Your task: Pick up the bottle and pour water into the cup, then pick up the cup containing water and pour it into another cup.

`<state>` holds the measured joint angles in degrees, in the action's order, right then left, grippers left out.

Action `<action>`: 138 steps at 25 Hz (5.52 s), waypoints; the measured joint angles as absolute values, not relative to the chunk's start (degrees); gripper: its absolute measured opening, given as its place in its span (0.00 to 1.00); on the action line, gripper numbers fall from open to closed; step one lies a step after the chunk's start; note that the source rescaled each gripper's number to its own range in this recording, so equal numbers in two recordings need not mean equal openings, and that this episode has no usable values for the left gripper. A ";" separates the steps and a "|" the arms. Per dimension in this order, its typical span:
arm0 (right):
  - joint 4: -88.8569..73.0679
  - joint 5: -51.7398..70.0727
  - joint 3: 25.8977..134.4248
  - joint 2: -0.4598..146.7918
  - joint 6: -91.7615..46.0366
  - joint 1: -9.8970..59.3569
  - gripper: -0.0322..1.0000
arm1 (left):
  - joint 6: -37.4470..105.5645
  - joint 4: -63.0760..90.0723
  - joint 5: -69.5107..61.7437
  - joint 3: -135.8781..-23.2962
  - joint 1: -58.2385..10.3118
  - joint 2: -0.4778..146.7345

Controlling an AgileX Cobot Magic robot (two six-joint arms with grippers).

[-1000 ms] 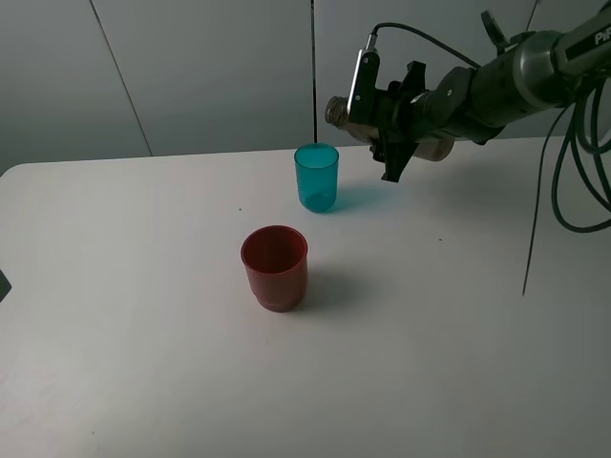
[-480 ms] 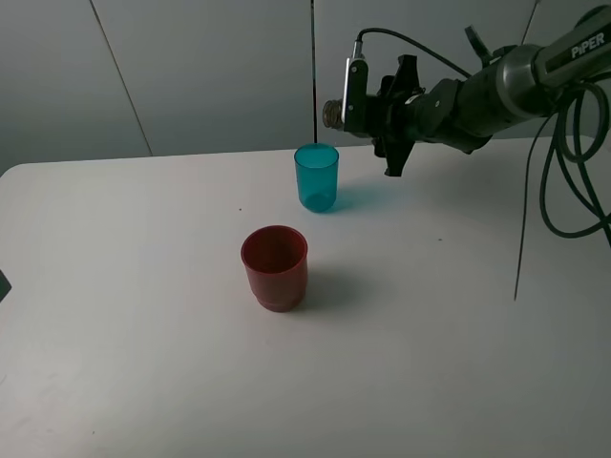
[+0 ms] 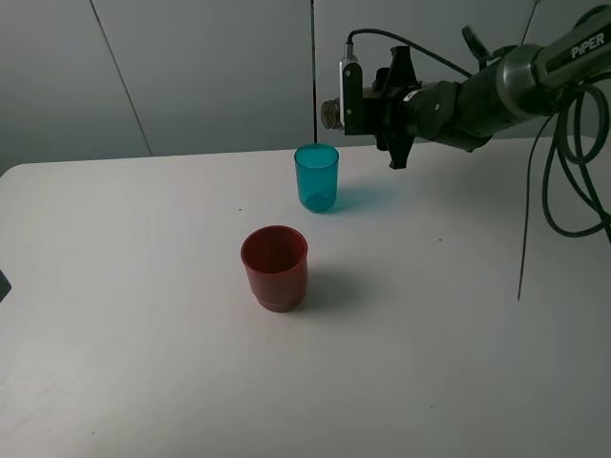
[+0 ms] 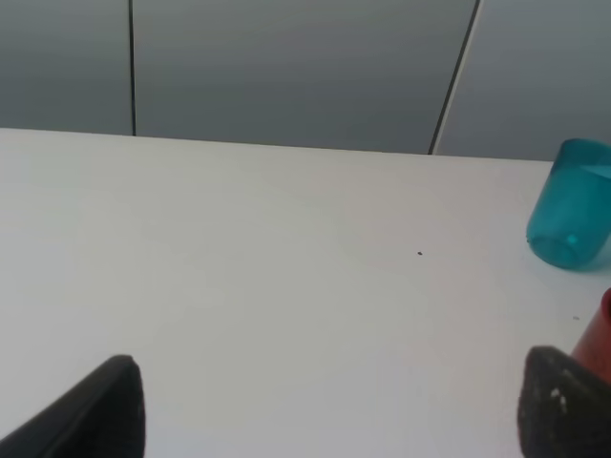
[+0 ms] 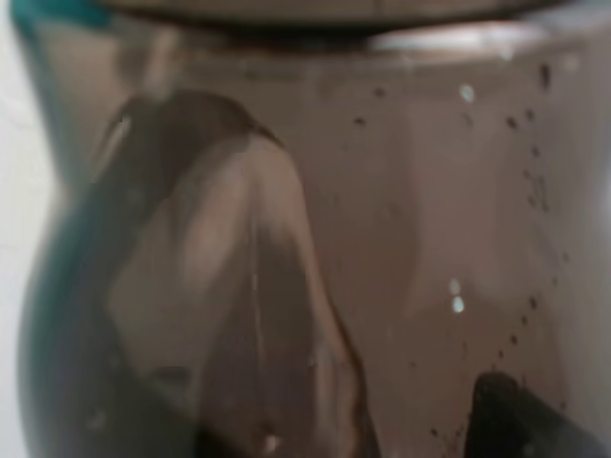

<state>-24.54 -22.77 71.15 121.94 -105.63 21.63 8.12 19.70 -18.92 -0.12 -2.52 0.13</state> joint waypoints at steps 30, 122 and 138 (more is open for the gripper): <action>-21.50 -26.69 71.15 121.94 -113.90 21.63 0.03 | 8.12 19.70 -18.92 -0.12 -2.52 0.13; -4.76 -32.20 66.58 116.34 -92.67 22.25 0.03 | 8.20 19.70 -18.92 -0.12 -2.52 0.13; 11.01 -31.79 51.57 105.86 -2.65 15.53 0.03 | 8.20 19.70 -18.92 -0.12 -2.52 0.13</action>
<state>11.01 -31.79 51.57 105.86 -2.65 15.53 8.20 19.70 -18.92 -0.12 -2.52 0.13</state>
